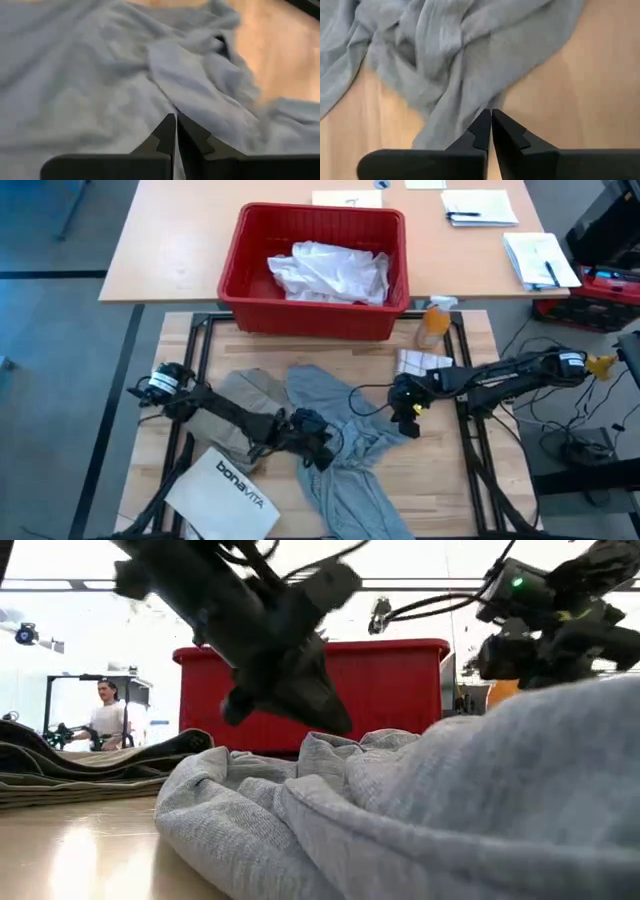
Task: Fold laundry
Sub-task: Fold the gray shirt
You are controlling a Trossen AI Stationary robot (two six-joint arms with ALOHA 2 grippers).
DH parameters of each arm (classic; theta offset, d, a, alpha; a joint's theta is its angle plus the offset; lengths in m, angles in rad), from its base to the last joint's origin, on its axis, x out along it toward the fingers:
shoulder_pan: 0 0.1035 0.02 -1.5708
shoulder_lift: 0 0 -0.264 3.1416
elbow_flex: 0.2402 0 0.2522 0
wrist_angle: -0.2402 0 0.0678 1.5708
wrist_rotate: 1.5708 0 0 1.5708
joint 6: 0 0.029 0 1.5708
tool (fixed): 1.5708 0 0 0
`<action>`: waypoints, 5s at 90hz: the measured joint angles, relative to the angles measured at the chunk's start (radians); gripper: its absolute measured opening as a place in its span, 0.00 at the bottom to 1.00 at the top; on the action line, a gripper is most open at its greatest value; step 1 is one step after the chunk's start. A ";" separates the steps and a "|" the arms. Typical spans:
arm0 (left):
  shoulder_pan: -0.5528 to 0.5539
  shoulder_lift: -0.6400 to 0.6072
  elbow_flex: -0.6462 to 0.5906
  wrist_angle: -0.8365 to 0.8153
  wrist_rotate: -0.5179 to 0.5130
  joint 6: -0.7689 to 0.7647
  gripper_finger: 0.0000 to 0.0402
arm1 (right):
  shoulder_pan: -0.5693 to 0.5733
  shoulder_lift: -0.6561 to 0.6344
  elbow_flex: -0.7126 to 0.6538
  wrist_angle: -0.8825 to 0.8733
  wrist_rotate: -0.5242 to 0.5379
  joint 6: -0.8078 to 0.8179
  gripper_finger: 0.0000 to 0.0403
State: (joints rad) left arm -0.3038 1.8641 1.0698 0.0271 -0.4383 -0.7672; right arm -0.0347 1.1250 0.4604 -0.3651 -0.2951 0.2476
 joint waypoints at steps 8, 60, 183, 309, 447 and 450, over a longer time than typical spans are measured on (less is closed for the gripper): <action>0.069 0.000 0.000 0.019 0.047 0.080 0.00 | 0.047 -0.062 -0.010 0.001 0.007 0.057 0.00; 0.319 0.096 0.001 0.101 0.281 0.227 0.00 | 0.128 -0.056 -0.153 0.065 0.049 0.291 0.00; 0.320 0.115 0.001 0.098 0.264 0.171 0.00 | 0.175 -0.216 -0.157 -0.150 0.225 0.594 0.00; 0.316 0.115 0.001 0.114 0.272 0.161 0.00 | 0.250 0.216 0.054 0.164 0.171 -0.317 0.44; 0.317 0.115 0.001 0.100 0.264 0.175 0.00 | 0.375 0.112 0.182 -0.250 0.396 -0.281 0.00; 0.317 0.115 0.001 0.100 0.264 0.176 0.00 | 0.375 0.103 0.192 -0.283 0.419 -0.279 0.00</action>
State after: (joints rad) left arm 0.0128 1.9789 1.0710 0.1272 -0.1741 -0.5915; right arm 0.3405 1.2279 0.6528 -0.6485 0.1238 -0.0319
